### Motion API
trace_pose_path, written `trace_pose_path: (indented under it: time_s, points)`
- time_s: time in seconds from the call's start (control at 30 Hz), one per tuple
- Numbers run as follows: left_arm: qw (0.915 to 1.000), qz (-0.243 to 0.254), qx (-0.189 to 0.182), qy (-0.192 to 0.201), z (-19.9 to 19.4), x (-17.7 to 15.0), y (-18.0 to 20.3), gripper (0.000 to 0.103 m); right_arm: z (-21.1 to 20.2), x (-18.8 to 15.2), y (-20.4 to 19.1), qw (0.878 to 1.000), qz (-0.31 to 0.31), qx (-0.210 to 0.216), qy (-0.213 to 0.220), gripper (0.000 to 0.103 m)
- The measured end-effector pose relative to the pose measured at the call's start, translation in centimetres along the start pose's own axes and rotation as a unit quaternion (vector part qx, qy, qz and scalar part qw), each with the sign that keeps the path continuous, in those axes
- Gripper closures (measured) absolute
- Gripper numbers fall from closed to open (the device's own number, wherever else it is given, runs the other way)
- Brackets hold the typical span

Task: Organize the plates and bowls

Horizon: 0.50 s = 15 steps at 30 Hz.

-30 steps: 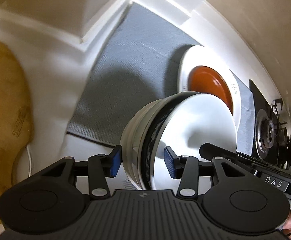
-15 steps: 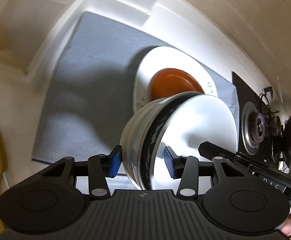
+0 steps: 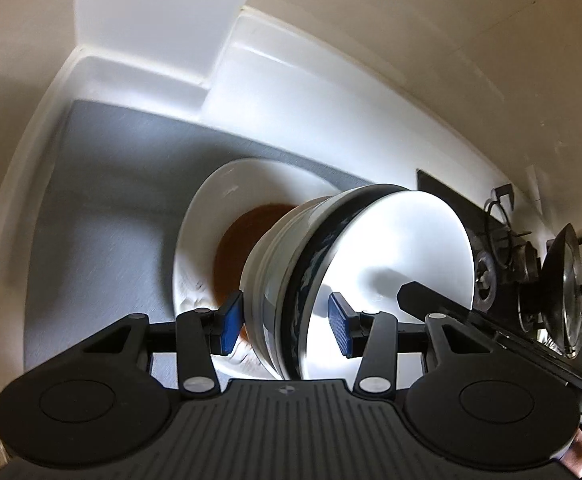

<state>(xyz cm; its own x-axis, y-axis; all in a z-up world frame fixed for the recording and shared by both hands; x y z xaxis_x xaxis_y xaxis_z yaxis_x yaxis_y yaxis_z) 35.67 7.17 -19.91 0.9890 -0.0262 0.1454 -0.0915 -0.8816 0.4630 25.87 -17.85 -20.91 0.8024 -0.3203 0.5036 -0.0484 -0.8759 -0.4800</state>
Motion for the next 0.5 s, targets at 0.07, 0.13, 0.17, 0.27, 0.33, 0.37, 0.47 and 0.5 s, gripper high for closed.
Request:
trace_pose_path:
  time_s: [0.07,0.13,0.17,0.27,0.33,0.37,0.47,0.5]
  points:
    - [1.0,0.0,-0.001,-0.001,0.4,0.5,0.2,0.055,0.2,0.6,0.6,1.0,0.004,-0.002,0.002,0.067]
    - [1.0,0.0,-0.002,-0.002,0.8,0.8,0.2,0.055,0.5,0.8,1.1,1.0,0.005,-0.004,0.003,0.067]
    - [1.0,0.001,-0.001,-0.004,1.1,0.9,0.1,0.054,0.7,0.8,1.4,1.0,0.007,-0.004,0.003,0.067]
    - [0.9999,0.003,0.002,-0.013,2.1,1.4,-0.2,0.054,1.6,0.7,2.2,1.0,0.007,-0.005,-0.005,0.067]
    - [0.9997,0.007,0.006,-0.023,3.2,1.7,-0.1,0.054,2.3,0.5,2.7,1.0,0.007,-0.006,-0.012,0.067]
    - [0.9996,0.008,0.007,-0.027,3.7,1.8,-0.2,0.054,2.8,0.4,2.9,1.0,0.01,-0.007,-0.014,0.067]
    - [0.9992,0.0,0.008,-0.038,5.1,2.2,-0.8,0.054,3.9,0.1,3.4,1.0,0.014,-0.012,-0.021,0.067]
    - [0.9992,-0.002,0.009,-0.04,5.5,2.3,-0.9,0.054,4.3,0.0,3.6,1.0,0.014,-0.014,-0.022,0.067]
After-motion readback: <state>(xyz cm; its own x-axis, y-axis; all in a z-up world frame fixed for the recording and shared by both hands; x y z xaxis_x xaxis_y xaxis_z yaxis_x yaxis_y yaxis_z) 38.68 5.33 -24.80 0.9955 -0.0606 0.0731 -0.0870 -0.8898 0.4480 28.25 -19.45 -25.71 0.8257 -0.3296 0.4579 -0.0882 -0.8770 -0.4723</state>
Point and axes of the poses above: each gripper's, at about its wrist camera, not at the fingertips, and z roughly the way its jaws point, y to its right, x to its top, the point moved 1 cm from there along z, roughly the way its jaws point, and after that the axes turned 8 degrees about -z, right-handed, at the moved point
